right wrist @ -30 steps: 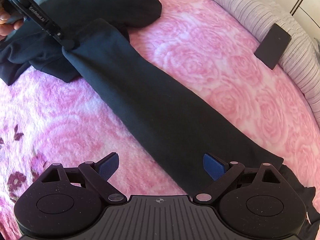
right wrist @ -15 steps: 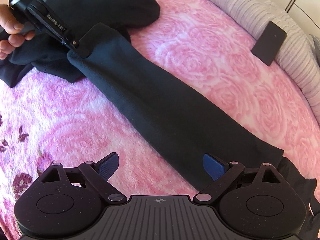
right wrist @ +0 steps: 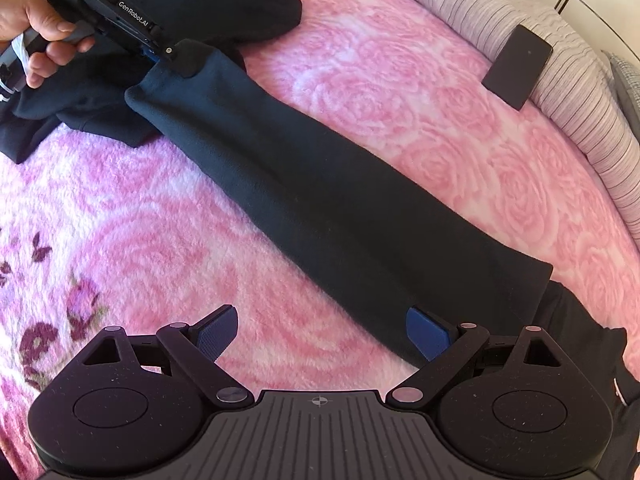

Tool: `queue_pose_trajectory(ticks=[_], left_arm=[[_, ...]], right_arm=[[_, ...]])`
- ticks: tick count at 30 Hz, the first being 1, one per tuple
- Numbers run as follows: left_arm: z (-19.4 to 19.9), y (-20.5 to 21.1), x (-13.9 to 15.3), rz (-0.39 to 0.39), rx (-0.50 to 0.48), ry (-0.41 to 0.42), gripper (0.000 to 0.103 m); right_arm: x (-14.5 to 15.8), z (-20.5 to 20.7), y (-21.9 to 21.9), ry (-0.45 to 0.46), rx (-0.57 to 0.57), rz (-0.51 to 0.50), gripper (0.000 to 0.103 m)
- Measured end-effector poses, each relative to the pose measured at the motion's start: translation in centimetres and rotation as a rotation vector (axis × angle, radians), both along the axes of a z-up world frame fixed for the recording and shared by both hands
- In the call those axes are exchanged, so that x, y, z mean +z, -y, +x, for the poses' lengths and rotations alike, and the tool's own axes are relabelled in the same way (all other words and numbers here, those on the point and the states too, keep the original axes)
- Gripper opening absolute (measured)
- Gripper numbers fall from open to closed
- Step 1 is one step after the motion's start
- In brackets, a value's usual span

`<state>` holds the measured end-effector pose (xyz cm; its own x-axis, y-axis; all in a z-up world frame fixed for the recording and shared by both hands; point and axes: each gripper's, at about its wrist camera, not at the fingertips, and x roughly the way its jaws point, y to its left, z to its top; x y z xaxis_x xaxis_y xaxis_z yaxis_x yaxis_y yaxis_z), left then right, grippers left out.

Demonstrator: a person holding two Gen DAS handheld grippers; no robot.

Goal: Fold clothes
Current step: 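Carry the held sleeve with the left tool across the sweater body, then open the left tool to lay the sleeve on the body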

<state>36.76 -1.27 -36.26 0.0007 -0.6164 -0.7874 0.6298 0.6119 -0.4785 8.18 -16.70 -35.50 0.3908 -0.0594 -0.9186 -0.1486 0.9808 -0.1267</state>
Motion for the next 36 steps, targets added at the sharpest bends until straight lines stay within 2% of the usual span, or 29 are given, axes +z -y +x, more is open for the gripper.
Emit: queue_pose_trajectory(ticks=[5, 10, 15, 21, 25, 29, 30, 31, 32, 33, 36], left_arm=[[-2.1, -0.3, 3.3, -0.012, -0.022, 0.062, 0.001], [-4.6, 2.1, 9.5, -0.044, -0.003, 0.101, 0.001], [-9.7, 9.3, 15.8, -0.13, -0.044, 0.075, 0.001], [-21.3, 23.7, 20.7, -0.222, -0.137, 0.082, 0.001], [-31.1, 33.1, 20.4, -0.249, -0.181, 0.103, 0.001], [-39.8, 42.1, 16.8, -0.274, -0.223, 0.131, 0.001], [-41.6, 43.7, 15.2, -0.269, -0.254, 0.108, 0.005], [-43.1, 45.1, 13.7, -0.257, -0.287, 0.052, 0.008], [-44.3, 45.6, 12.6, -0.249, -0.31, 0.002, 0.014], [-45.2, 45.3, 12.0, -0.241, -0.317, -0.011, 0.016], [-46.6, 42.2, 11.2, -0.193, -0.327, 0.041, 0.025]], right_arm=[[0.3, -0.1, 0.1, 0.02, -0.02, 0.002, 0.094], [1.3, -1.2, 1.6, 0.038, -0.112, 0.028, 0.094], [3.0, -4.9, 5.2, 0.067, -0.231, 0.033, 0.094], [5.1, -12.5, 12.7, 0.094, -0.402, 0.001, 0.094], [6.7, -19.6, 18.7, 0.105, -0.514, -0.04, 0.094], [7.1, -27.6, 24.7, 0.082, -0.623, -0.082, 0.094], [6.8, -29.5, 25.9, 0.065, -0.644, -0.088, 0.094], [6.4, -31.1, 27.0, 0.047, -0.661, -0.092, 0.094], [6.0, -32.5, 27.9, 0.031, -0.674, -0.091, 0.094], [5.6, -33.8, 28.8, 0.015, -0.686, -0.091, 0.094], [4.6, -35.9, 30.8, 0.008, -0.705, -0.04, 0.094]])
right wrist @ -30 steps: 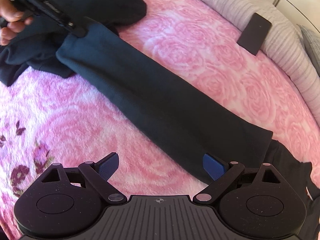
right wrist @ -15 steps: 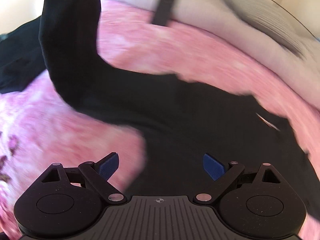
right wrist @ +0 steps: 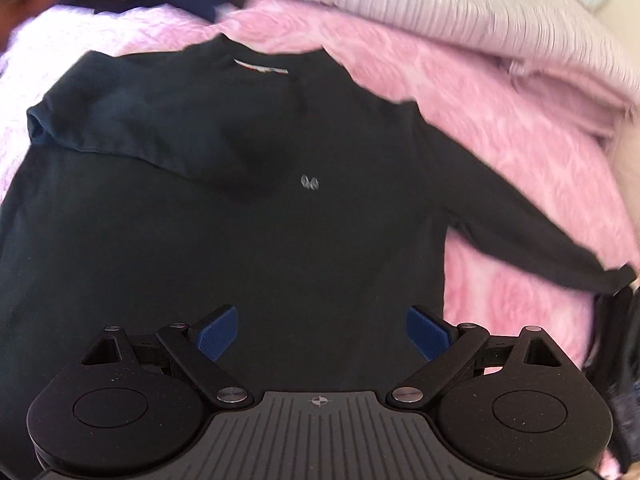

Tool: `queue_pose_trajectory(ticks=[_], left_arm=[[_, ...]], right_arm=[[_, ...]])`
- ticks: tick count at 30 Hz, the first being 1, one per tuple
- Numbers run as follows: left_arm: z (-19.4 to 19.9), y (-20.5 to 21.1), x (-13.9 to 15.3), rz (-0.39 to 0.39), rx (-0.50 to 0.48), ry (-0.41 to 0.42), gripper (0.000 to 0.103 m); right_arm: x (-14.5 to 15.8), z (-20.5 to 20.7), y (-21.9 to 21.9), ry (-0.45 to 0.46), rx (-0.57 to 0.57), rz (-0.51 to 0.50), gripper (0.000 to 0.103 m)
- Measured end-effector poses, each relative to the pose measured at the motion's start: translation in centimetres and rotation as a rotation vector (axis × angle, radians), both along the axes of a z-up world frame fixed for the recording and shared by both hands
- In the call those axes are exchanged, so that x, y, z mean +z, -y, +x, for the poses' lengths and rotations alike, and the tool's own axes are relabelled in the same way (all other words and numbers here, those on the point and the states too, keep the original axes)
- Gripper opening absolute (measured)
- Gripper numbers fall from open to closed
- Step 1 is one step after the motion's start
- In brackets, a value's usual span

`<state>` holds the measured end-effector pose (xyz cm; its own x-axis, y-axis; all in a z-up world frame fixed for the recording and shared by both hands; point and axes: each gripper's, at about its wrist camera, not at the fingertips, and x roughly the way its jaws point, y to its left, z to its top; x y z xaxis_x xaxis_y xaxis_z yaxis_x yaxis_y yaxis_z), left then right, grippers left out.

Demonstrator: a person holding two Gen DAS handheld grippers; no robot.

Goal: Fold clothes
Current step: 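Open the left tool to lay the sleeve on the body, then grasp the sweater's side edge with the right tool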

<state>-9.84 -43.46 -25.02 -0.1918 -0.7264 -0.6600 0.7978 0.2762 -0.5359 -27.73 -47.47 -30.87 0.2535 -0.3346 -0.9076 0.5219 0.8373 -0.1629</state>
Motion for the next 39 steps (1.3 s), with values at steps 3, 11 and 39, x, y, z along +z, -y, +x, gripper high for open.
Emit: queue_pose_trajectory(ticks=[3, 11, 39], left_arm=[[1.1, -4.2, -1.0, 0.103, 0.016, 0.13, 0.028], [7.6, -12.2, -5.2, 0.342, -0.013, 0.552, 0.028], [13.6, -11.5, -11.0, 0.347, 0.083, 0.395, 0.034]], right_arm=[[-0.9, 0.9, 1.1, 0.073, 0.021, 0.067, 0.094], [-3.6, 8.3, -3.3, 0.022, 0.548, -0.259, 0.094], [-6.3, 2.8, -3.7, -0.231, 0.878, -0.58, 0.004]])
